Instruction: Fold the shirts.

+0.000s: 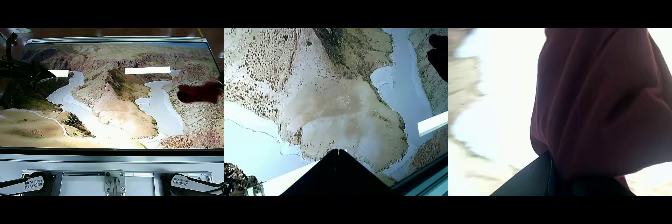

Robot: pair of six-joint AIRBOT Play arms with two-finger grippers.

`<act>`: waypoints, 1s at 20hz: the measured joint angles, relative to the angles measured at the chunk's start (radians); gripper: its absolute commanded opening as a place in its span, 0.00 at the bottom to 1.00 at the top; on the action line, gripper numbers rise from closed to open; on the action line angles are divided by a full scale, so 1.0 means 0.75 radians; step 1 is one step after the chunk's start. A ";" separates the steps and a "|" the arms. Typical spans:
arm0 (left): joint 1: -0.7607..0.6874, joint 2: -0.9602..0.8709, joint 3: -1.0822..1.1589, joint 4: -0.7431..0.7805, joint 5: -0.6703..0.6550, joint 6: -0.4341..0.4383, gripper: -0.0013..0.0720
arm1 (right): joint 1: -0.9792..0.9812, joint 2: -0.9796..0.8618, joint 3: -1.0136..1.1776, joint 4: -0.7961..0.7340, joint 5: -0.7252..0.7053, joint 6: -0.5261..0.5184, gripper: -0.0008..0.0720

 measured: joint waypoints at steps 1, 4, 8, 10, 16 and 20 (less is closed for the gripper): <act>-0.001 0.000 0.000 0.000 -0.006 -0.005 0.06 | -0.079 0.002 -0.045 -0.039 0.012 0.000 0.10; -0.008 0.000 0.000 0.001 -0.017 -0.023 0.06 | -0.291 0.003 -0.244 -0.102 0.055 -0.030 0.10; -0.022 0.000 0.000 0.001 -0.017 -0.027 0.06 | -0.546 0.008 -0.502 -0.138 0.089 -0.071 0.10; -0.035 0.000 0.000 0.000 -0.017 -0.027 0.06 | -0.648 0.011 -0.583 -0.155 0.098 -0.083 0.10; -0.086 -0.004 0.000 0.001 -0.015 -0.028 0.06 | -0.815 0.012 -0.665 -0.228 0.037 -0.093 0.96; -0.106 -0.017 0.000 0.002 0.016 -0.028 0.06 | -0.841 0.014 -0.640 -0.228 0.048 -0.096 0.96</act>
